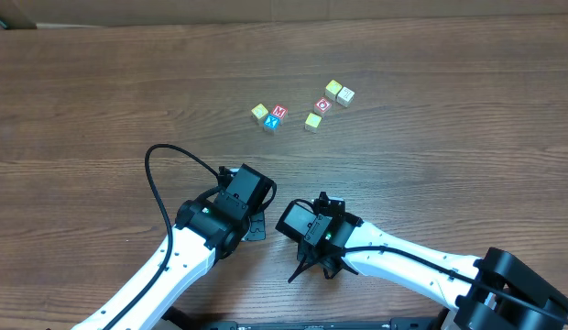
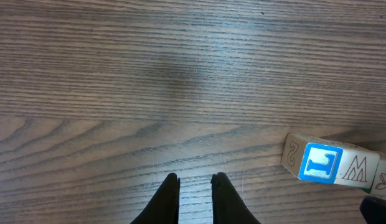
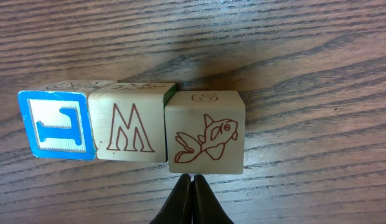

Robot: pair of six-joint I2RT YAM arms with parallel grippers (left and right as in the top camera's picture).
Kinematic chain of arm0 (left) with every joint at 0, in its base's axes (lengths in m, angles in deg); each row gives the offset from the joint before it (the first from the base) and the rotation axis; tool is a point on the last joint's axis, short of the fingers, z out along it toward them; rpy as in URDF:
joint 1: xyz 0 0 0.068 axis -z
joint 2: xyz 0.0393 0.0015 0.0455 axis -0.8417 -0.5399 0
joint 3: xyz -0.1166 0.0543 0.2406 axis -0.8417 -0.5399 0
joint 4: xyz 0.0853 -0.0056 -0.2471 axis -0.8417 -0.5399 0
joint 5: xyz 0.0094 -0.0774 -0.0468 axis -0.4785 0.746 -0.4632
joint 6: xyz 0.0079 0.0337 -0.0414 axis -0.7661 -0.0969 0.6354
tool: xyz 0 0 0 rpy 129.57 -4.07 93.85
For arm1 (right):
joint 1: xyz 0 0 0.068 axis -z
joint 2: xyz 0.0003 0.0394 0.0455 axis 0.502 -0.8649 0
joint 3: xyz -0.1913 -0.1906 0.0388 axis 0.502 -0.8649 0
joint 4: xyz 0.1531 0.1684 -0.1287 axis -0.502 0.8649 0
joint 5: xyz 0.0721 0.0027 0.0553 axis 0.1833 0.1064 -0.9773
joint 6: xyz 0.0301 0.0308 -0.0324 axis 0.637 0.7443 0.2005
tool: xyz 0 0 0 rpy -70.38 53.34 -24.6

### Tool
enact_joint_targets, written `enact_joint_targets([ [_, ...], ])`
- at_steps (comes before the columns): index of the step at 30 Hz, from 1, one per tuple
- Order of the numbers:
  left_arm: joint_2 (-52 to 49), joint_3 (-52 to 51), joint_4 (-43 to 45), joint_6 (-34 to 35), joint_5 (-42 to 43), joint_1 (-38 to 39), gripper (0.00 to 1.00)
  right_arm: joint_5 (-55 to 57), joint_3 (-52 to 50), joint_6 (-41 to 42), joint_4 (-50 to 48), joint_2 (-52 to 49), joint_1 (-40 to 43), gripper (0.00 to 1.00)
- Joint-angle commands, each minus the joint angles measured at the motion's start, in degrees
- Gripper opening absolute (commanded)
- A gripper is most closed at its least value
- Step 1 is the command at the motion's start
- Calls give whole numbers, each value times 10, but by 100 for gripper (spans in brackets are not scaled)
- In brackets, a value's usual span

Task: Flip 5 blocks

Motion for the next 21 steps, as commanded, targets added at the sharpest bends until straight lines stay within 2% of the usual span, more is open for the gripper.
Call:
enact_joint_targets([
  [1,2,7,-1,-11,-5,-3,12,13,-3,-1,-4,4,2,4],
  [21,2,7,-1,-11,-1,-3,12,26,-3,-1,-7,3,2,4],
])
